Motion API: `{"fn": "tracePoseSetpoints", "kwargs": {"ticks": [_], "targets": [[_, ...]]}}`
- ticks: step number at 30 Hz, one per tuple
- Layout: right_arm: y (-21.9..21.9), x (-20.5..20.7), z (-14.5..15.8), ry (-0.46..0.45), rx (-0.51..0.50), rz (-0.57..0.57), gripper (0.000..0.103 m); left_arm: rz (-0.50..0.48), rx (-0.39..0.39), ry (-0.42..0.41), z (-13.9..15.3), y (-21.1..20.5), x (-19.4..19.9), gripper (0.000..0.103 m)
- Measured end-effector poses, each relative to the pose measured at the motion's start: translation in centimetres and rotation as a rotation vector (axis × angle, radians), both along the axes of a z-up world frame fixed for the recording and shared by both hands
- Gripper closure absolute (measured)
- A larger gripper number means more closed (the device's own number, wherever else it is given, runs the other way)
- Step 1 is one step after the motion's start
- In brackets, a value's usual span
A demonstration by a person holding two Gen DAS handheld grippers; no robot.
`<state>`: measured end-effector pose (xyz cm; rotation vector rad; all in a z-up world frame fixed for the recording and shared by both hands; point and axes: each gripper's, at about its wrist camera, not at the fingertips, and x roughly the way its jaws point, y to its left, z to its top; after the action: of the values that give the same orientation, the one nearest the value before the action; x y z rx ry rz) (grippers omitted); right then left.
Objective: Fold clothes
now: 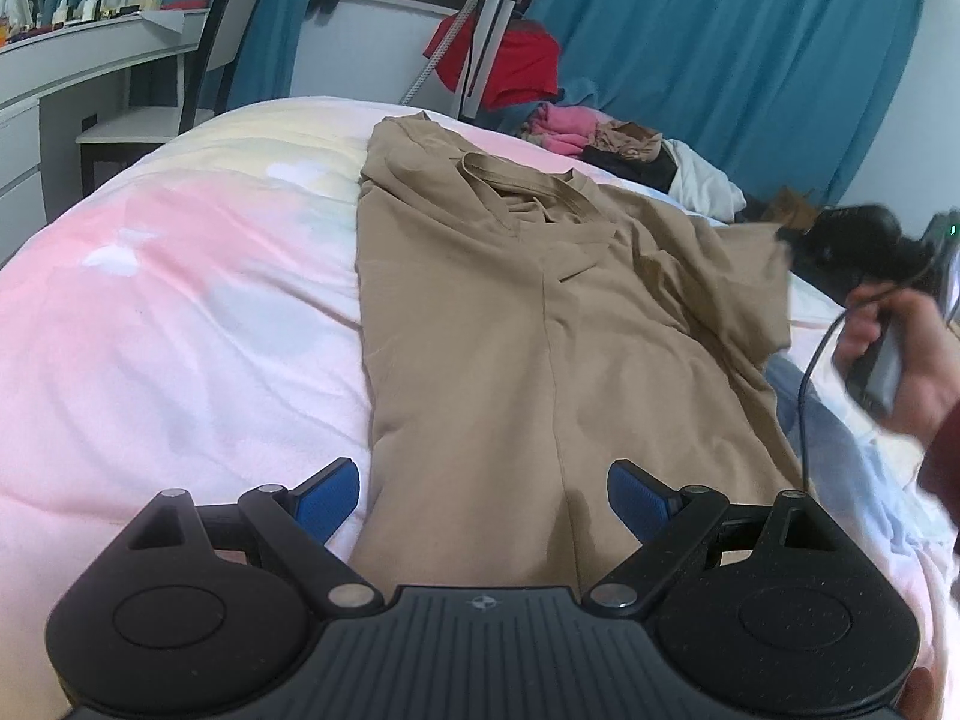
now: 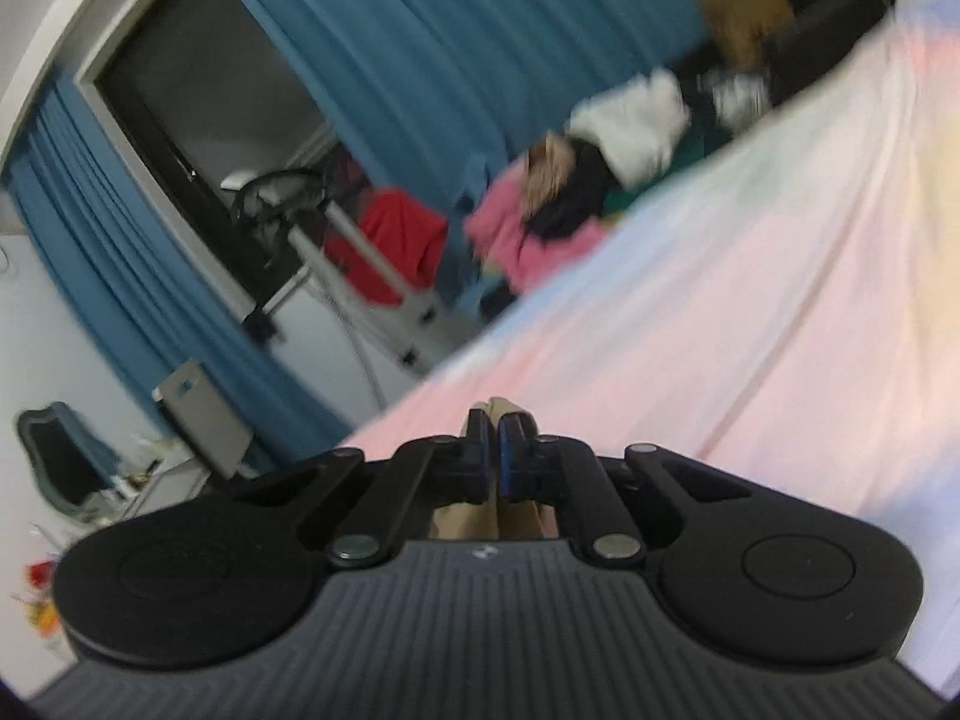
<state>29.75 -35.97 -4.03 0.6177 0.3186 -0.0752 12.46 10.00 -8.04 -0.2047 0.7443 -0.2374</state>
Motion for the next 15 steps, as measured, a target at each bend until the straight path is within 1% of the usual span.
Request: {"fn": "tracePoseSetpoints", "kwargs": {"ticks": [2, 4, 5, 6, 8, 9, 10, 11, 12, 13, 15], "targets": [[0.1, 1.4, 1.4, 0.04, -0.141, -0.034, 0.096, -0.006, 0.009, -0.007, 0.0, -0.2, 0.0, 0.012], [0.3, 3.1, 2.1, 0.096, -0.296, -0.09, 0.095, -0.01, 0.016, -0.013, 0.0, -0.3, 0.0, 0.012], [0.1, 3.4, 2.1, 0.108, -0.323, -0.107, 0.095, -0.011, 0.018, -0.016, 0.1, -0.3, 0.0, 0.012], [-0.3, 3.3, 1.9, 0.106, -0.293, -0.113, 0.095, -0.011, 0.02, -0.018, 0.1, -0.4, 0.0, 0.012], [-1.0, 1.7, 1.1, 0.099, -0.194, -0.136, 0.091, -0.013, 0.027, -0.029, 0.2, -0.4, -0.1, 0.012], [-1.0, 0.5, 0.5, 0.094, -0.151, -0.153, 0.081, -0.014, 0.03, -0.034, 0.3, -0.4, -0.1, 0.012], [-1.0, -0.7, -0.2, 0.089, -0.108, -0.169, 0.057, -0.013, 0.034, -0.038, 0.4, -0.4, -0.1, 0.012], [-1.0, -1.9, -0.8, 0.083, -0.065, -0.185, 0.044, -0.012, 0.037, -0.043, 0.4, -0.4, -0.2, 0.012], [-1.0, -3.1, -1.5, 0.078, -0.022, -0.202, 0.021, -0.013, 0.036, -0.044, 0.5, -0.3, -0.3, 0.012], [-1.0, -4.3, -2.1, 0.07, 0.029, -0.203, 0.017, -0.014, 0.034, -0.044, 0.5, -0.2, -0.4, 0.012], [-0.7, -6.9, -3.5, 0.049, 0.139, -0.19, 0.017, -0.015, 0.029, -0.047, 0.7, -0.1, -0.8, 0.012]]}}
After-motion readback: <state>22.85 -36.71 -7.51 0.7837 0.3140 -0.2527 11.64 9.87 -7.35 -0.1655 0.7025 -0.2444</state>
